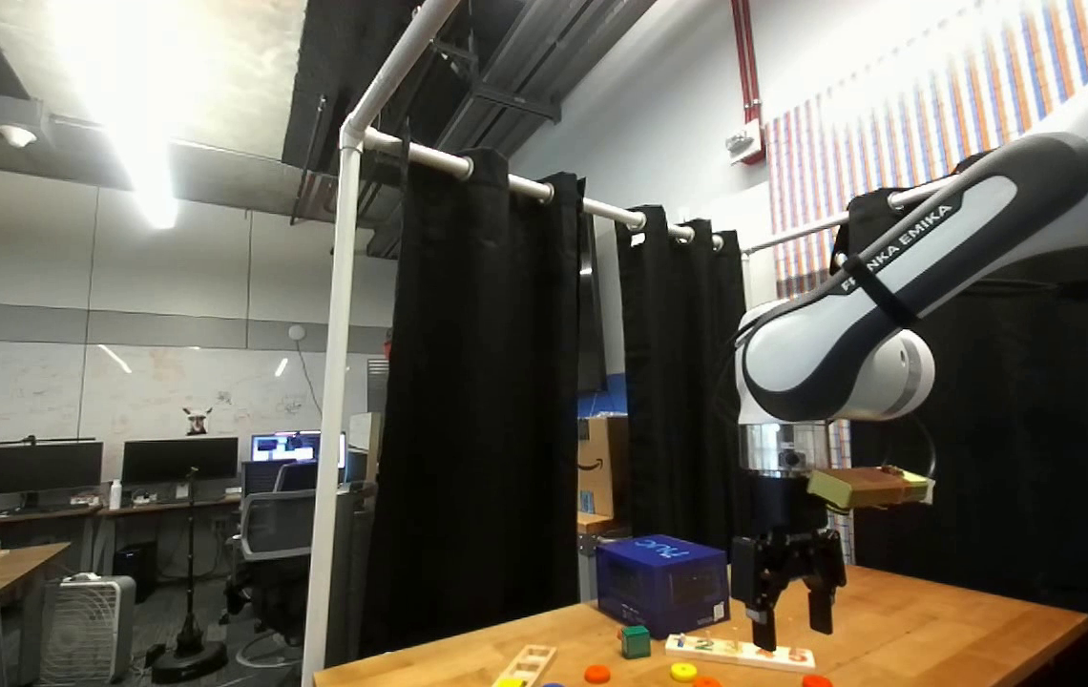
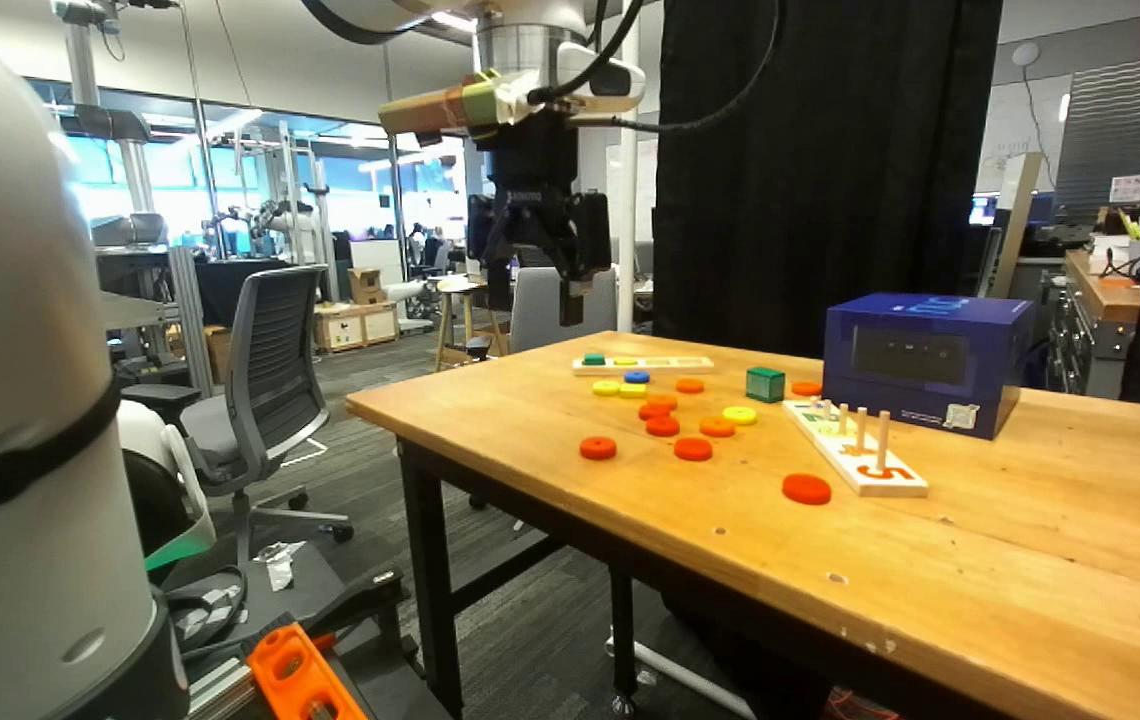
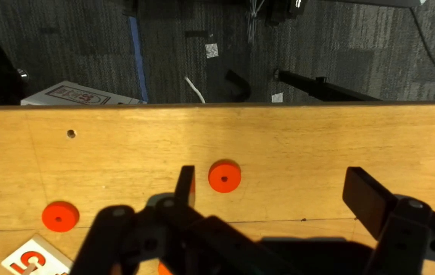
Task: Put a yellow block in the second compartment from the left of the wooden tray
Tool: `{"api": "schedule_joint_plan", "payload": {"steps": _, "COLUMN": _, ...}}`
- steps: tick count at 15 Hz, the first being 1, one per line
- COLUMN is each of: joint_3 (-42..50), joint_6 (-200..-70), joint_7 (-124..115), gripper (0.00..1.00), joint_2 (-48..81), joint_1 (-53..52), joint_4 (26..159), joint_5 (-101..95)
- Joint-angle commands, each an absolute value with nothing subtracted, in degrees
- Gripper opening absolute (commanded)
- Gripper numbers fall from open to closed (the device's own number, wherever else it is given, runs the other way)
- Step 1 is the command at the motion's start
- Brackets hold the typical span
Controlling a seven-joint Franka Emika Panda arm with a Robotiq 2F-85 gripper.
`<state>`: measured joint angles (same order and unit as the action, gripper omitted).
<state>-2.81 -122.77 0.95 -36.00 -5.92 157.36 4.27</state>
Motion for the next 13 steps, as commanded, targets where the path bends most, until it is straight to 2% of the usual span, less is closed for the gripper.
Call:
{"api": "schedule_joint_plan", "payload": {"steps": 1, "joint_3": -2.4, "joint_6": -119.1, "joint_7": 0.8, "gripper": 1.00, "joint_2": -39.3, "joint_1": -5.7, "joint_4": 157.3, "joint_5": 4.6}}
{"api": "schedule_joint_plan", "payload": {"steps": 13, "joint_3": -2.7, "joint_6": -120.0, "joint_7": 1.0, "gripper": 1.00, "joint_2": -37.8, "joint_1": -5.8, "joint_4": 157.3, "joint_5": 4.3}}
